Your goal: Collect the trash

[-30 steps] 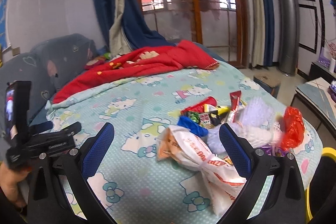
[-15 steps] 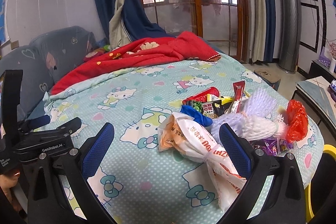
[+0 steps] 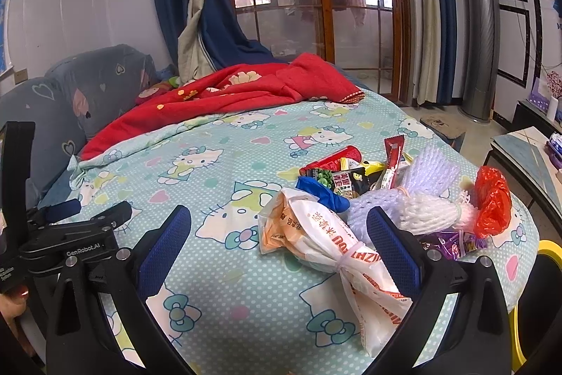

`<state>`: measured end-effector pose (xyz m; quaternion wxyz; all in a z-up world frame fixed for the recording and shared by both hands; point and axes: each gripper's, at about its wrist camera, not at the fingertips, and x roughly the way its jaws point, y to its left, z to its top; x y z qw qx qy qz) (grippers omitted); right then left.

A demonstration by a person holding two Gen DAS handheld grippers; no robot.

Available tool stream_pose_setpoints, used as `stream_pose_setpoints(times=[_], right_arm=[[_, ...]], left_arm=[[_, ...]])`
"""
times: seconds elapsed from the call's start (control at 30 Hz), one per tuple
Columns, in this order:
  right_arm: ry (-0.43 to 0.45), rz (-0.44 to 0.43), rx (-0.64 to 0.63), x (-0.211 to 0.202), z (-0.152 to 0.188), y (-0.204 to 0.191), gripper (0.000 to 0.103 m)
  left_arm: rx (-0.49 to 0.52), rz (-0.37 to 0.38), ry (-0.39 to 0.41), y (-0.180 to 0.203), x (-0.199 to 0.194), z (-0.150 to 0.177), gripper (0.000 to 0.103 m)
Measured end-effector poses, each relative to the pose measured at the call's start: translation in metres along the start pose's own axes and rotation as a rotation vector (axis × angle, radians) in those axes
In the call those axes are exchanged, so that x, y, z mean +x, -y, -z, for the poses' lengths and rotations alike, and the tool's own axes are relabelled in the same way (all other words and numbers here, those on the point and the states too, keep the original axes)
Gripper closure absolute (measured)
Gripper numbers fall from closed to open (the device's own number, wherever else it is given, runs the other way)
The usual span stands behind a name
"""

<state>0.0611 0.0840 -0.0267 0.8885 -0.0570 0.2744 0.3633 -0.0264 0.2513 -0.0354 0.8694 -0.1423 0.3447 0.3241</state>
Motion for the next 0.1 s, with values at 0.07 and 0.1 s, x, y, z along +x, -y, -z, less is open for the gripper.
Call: stream_pose_setpoints(times=[0.07, 0.1], right_arm=[[0.004, 0.002, 0.002, -0.0003, -0.0001, 0.0015, 0.006], [0.004, 0.005, 0.002, -0.0004, -0.0001, 0.002, 0.006]], left_arm=[[0.006, 0.001, 0.007, 0.0014, -0.0019, -0.0004, 0.01], [0.012, -0.002, 0.012, 0.0024, -0.0027, -0.0003, 0.01]])
